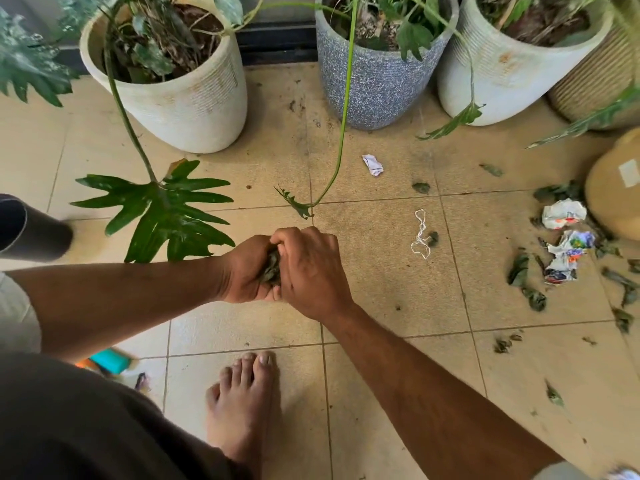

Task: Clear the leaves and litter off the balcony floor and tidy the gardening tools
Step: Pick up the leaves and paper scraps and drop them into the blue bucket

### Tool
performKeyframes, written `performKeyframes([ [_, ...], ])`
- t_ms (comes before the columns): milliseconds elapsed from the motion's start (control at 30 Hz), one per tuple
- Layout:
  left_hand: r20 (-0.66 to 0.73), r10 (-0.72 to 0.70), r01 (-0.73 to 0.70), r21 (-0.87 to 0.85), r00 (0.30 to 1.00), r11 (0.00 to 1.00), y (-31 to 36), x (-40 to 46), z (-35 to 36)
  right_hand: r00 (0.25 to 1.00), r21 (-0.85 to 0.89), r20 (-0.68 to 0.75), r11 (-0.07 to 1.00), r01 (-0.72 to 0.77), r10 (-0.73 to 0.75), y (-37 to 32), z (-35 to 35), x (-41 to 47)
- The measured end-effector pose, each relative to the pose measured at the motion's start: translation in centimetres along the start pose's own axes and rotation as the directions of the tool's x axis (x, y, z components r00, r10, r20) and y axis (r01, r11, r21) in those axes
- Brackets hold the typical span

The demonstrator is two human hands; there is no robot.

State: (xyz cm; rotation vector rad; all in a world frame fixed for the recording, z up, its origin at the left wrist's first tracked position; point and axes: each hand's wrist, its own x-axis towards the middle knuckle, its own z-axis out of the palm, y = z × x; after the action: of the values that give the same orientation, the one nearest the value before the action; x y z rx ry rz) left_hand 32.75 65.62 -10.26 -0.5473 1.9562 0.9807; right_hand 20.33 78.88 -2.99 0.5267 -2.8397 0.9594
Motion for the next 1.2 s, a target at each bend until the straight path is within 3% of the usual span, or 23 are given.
performKeyframes([
  [67,-0.016,0.018,-0.018,0.007,1.000,1.000,-0.1,0.2,0.2,0.997,0.061,0.055,0.996,-0.065,0.062,0.2,0.1,0.1],
  [133,0.004,0.023,-0.024,0.030,1.000,0.999,-0.3,0.4,0.5,0.981,0.236,0.136,0.957,-0.170,0.141,0.3,-0.4,0.2],
  [200,0.005,0.035,-0.035,-0.003,0.999,0.999,-0.9,0.4,0.3,0.932,0.502,0.254,0.789,-0.354,0.257,0.7,-0.9,0.4],
  [267,0.006,0.015,-0.015,-0.029,1.000,0.999,-1.9,-0.5,1.3,0.882,0.601,0.277,0.647,-0.469,0.381,2.0,-1.0,0.4],
  [300,0.025,-0.019,0.020,-0.044,0.999,0.999,-1.1,-0.7,0.4,0.877,0.570,0.234,0.672,-0.473,0.419,3.0,-0.8,0.3],
  [367,0.071,-0.017,0.025,-0.116,0.997,0.993,4.0,0.3,-4.5,0.891,0.330,0.145,0.828,-0.453,0.429,5.4,-0.6,-0.2],
  [400,0.205,-0.058,0.102,-0.212,0.977,0.972,8.2,1.0,-7.7,0.901,0.172,0.162,0.888,-0.428,0.403,6.8,-0.6,-0.4],
  [467,0.290,-0.036,0.097,-0.200,0.956,0.975,14.1,2.6,-13.2,0.907,-0.066,0.277,0.948,-0.313,0.318,9.2,-0.7,-1.1],
  [567,0.353,-0.014,0.083,-0.180,0.935,0.980,14.0,2.9,-14.9,0.893,-0.203,0.394,0.968,-0.148,0.219,10.5,-0.5,-2.1],
  [667,0.293,-0.078,0.137,-0.185,0.953,0.973,12.1,2.8,-15.3,0.896,-0.270,0.432,0.963,0.019,0.103,10.2,0.4,-3.2],
  [767,0.221,-0.108,0.147,-0.170,0.969,0.974,12.3,2.8,-16.1,0.919,-0.331,0.390,0.940,0.077,0.062,9.7,1.3,-3.7],
  [933,0.270,-0.045,0.078,-0.114,0.962,0.990,12.0,2.4,-15.6,0.948,-0.448,0.317,0.886,0.121,0.030,8.7,1.9,-4.4],
  [1000,0.273,-0.026,0.051,-0.086,0.962,0.995,11.5,2.6,-14.8,0.953,-0.408,0.266,0.912,-0.026,0.147,8.0,2.1,-4.1],
  [1067,0.245,-0.037,0.056,-0.072,0.969,0.996,11.8,2.8,-14.4,0.934,-0.212,0.248,0.955,-0.207,0.257,6.7,1.7,-2.5],
  [1200,0.221,-0.082,0.094,-0.043,0.972,0.995,12.2,3.2,-13.5,0.963,0.133,0.165,0.962,-0.238,0.215,2.8,-0.3,1.0],
])
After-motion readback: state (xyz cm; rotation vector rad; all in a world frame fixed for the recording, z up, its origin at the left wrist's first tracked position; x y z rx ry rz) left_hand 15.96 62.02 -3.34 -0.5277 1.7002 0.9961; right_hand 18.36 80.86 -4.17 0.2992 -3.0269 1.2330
